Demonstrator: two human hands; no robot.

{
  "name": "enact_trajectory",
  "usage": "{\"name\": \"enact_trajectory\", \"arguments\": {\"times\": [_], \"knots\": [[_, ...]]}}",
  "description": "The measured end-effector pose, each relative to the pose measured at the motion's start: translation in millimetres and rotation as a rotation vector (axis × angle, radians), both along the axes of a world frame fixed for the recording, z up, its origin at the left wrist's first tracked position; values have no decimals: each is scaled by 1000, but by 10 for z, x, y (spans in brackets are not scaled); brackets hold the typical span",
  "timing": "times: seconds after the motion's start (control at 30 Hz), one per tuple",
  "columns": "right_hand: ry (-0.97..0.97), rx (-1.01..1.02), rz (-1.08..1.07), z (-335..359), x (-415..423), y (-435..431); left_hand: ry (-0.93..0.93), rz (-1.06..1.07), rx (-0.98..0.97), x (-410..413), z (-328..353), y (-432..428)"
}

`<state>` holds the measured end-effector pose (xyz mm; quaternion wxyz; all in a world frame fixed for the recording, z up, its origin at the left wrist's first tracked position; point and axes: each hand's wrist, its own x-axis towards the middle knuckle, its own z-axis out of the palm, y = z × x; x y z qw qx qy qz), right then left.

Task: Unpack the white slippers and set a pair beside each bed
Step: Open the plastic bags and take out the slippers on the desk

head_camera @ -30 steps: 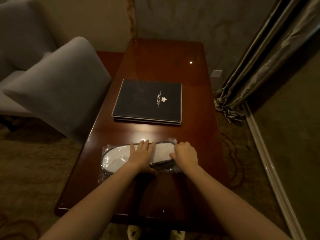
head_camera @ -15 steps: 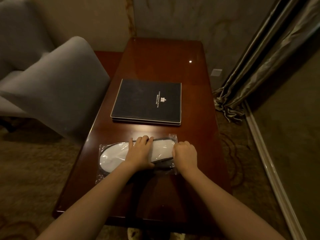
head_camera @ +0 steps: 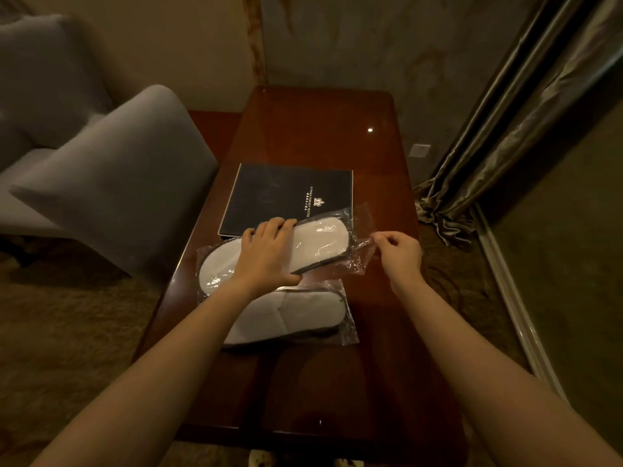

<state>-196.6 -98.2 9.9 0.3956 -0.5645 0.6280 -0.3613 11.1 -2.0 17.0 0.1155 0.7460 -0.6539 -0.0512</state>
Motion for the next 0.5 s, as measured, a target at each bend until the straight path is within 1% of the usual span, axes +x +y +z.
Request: {"name": "enact_trajectory", "arguments": {"times": [0.1,0.17,0.23,0.3,0.37,0.5], "knots": [[-44,136,27,-67,-34,-30,-46,-39,-32,-4,40,-17],[-159,205,40,-73,-63,-20,-49,-46,-19,-22,44,-31],[-251,317,87,-28,-71,4,-50,-39,-3,-36,42,-38],[-247,431,179,55,-42,35,-55,-26,-14,-34,49,-49],[-195,485,270,144,-3,59,-69,-28,-29,-29,71,-71],[-148,438,374,246,-44,63,-104,-31,-7,-7,90,-117]]}}
